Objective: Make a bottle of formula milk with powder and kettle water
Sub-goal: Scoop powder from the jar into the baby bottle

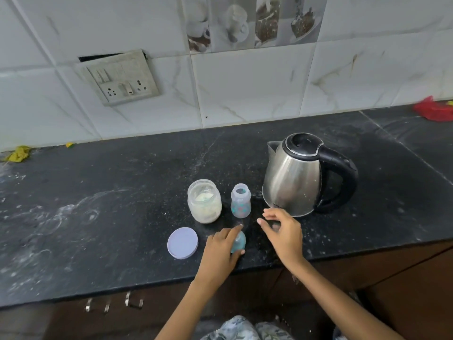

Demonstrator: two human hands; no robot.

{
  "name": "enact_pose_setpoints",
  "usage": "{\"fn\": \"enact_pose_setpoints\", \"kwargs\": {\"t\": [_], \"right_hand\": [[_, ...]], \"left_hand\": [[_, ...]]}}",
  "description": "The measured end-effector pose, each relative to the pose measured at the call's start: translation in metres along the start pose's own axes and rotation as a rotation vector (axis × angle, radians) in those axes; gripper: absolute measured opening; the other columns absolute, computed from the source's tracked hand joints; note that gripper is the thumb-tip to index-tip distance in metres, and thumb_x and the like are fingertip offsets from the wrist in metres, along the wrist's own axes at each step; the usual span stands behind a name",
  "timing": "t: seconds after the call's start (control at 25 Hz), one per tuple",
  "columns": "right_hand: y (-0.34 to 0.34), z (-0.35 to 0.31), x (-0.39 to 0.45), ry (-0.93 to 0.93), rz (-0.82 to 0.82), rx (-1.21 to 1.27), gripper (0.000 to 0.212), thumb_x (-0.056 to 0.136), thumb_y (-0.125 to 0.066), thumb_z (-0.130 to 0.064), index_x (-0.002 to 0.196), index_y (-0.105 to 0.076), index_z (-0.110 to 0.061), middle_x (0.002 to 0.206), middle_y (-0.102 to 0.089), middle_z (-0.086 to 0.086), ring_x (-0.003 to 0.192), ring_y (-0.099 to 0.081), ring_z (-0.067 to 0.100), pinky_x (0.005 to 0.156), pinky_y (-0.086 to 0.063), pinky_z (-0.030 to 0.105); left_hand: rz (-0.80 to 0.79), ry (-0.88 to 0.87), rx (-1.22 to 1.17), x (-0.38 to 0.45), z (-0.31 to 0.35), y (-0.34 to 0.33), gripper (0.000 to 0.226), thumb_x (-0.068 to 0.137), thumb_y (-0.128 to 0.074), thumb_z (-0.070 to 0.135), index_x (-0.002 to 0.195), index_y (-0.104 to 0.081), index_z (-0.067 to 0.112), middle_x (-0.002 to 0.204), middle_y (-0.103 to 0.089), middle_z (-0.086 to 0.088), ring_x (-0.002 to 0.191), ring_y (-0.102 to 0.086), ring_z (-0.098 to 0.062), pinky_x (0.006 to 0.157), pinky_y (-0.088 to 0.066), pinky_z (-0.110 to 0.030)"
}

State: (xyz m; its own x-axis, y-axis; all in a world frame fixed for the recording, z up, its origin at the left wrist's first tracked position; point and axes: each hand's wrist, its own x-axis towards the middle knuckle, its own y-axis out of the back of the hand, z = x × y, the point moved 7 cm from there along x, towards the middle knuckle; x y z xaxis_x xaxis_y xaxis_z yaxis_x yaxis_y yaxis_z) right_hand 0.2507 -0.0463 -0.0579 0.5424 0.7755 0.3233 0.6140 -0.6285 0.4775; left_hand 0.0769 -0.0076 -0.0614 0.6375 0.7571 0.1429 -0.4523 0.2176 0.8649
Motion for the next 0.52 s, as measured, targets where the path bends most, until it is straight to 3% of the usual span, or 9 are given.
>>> {"fn": "enact_pose_setpoints", "kwargs": {"t": [0.08, 0.16, 0.28, 0.36, 0.44, 0.52], "right_hand": [[0.003, -0.01, 0.003, 0.025, -0.013, 0.042, 0.013, 0.079, -0.079, -0.014, 0.089, -0.071, -0.013, 0.097, -0.072, -0.006, 0.085, -0.07, 0.005, 0.065, -0.06, 0.023], [0.002, -0.026, 0.009, 0.066, -0.022, 0.076, 0.012, 0.08, -0.078, -0.015, 0.09, -0.071, -0.014, 0.098, -0.072, -0.008, 0.086, -0.069, 0.003, 0.067, -0.059, 0.022], [-0.006, -0.062, 0.027, 0.2, -0.054, 0.117, 0.013, 0.083, -0.075, -0.014, 0.095, -0.07, -0.014, 0.099, -0.072, -0.007, 0.088, -0.068, 0.004, 0.068, -0.059, 0.023], [-0.02, -0.086, 0.045, 0.258, -0.115, 0.134, 0.015, 0.085, -0.071, -0.014, 0.1, -0.07, -0.012, 0.102, -0.071, -0.004, 0.089, -0.068, 0.007, 0.071, -0.06, 0.029], [-0.039, -0.107, 0.065, 0.273, -0.218, 0.119, 0.018, 0.088, -0.069, -0.012, 0.106, -0.07, -0.012, 0.106, -0.072, -0.001, 0.093, -0.068, 0.01, 0.075, -0.059, 0.033], [-0.061, -0.127, 0.078, 0.32, -0.359, 0.038, 0.02, 0.09, -0.066, -0.011, 0.109, -0.07, -0.013, 0.107, -0.072, 0.0, 0.095, -0.068, 0.012, 0.079, -0.057, 0.032]], "left_hand": [[-0.015, 0.009, 0.053, -0.001, -0.001, -0.001, 0.071, 0.088, -0.061, 0.039, 0.147, -0.026, 0.026, 0.136, -0.052, 0.001, 0.119, -0.05, -0.019, 0.1, -0.037, -0.031], [0.035, 0.039, -0.054, -0.005, -0.003, 0.007, 0.077, 0.084, -0.065, 0.043, 0.147, -0.028, 0.021, 0.137, -0.052, -0.002, 0.119, -0.05, -0.021, 0.1, -0.037, -0.03], [0.329, 0.087, -0.139, -0.012, -0.012, 0.044, 0.072, 0.083, -0.066, 0.047, 0.14, -0.035, 0.015, 0.131, -0.053, -0.001, 0.115, -0.049, -0.015, 0.096, -0.033, -0.019], [0.513, 0.144, -0.171, -0.012, -0.025, 0.07, 0.078, 0.08, -0.065, 0.052, 0.141, -0.032, 0.016, 0.134, -0.046, 0.006, 0.121, -0.041, -0.006, 0.102, -0.026, -0.015], [0.536, 0.245, -0.19, -0.002, -0.044, 0.083, 0.09, 0.076, -0.069, 0.051, 0.146, -0.024, 0.016, 0.151, -0.032, 0.001, 0.137, -0.028, -0.011, 0.114, -0.019, -0.026], [0.413, 0.35, -0.194, 0.015, -0.06, 0.081, 0.102, 0.074, -0.073, 0.048, 0.149, -0.014, 0.012, 0.158, -0.018, -0.005, 0.146, -0.015, -0.02, 0.119, -0.007, -0.04]]}}
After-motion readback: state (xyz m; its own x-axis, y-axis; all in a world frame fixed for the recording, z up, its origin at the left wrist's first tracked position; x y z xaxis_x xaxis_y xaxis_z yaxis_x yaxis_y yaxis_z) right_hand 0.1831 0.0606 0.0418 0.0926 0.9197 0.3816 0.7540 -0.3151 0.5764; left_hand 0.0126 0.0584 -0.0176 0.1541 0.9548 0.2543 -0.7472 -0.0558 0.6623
